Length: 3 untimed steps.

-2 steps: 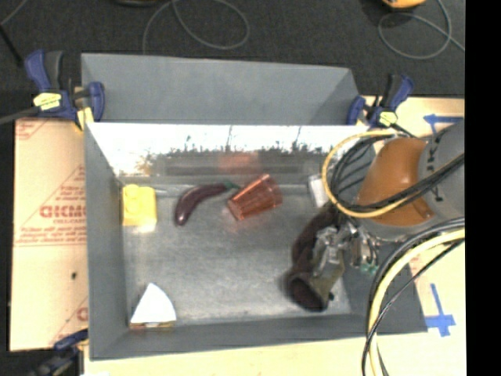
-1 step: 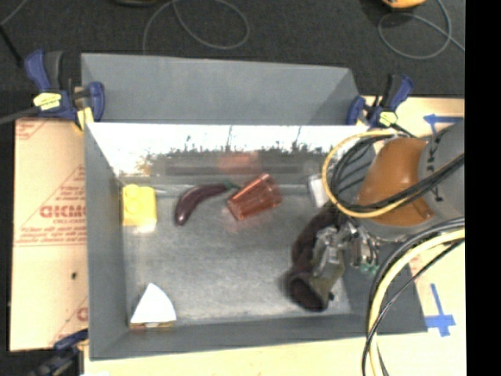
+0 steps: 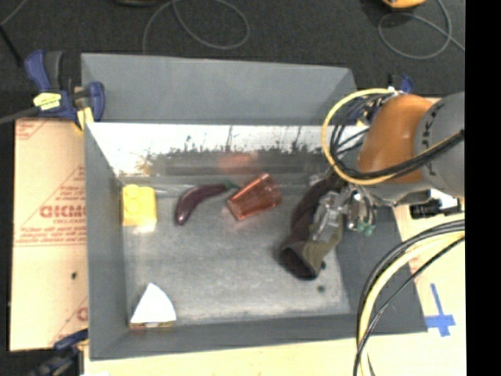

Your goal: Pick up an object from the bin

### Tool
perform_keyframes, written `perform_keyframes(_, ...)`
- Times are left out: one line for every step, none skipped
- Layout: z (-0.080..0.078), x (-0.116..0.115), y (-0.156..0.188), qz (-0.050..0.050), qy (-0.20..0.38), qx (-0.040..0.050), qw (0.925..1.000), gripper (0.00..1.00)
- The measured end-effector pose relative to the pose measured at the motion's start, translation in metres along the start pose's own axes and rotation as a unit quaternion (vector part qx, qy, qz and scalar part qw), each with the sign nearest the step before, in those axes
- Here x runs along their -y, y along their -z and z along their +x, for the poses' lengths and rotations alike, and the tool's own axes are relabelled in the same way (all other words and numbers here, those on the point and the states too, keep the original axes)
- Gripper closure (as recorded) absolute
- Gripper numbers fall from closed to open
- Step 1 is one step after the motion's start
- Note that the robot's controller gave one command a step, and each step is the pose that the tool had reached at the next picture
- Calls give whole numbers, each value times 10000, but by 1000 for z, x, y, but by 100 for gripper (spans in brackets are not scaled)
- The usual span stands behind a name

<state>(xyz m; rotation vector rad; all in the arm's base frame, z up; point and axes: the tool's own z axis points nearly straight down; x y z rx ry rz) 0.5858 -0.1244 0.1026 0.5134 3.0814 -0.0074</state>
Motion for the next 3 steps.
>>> perform_keyframes(0,0,0,2,6,-1,10000,100)
perform_keyframes(2,6,33,0,-29,-11,10000,100)
perform_keyframes(-1,5,60,-6,-18,35,10000,100)
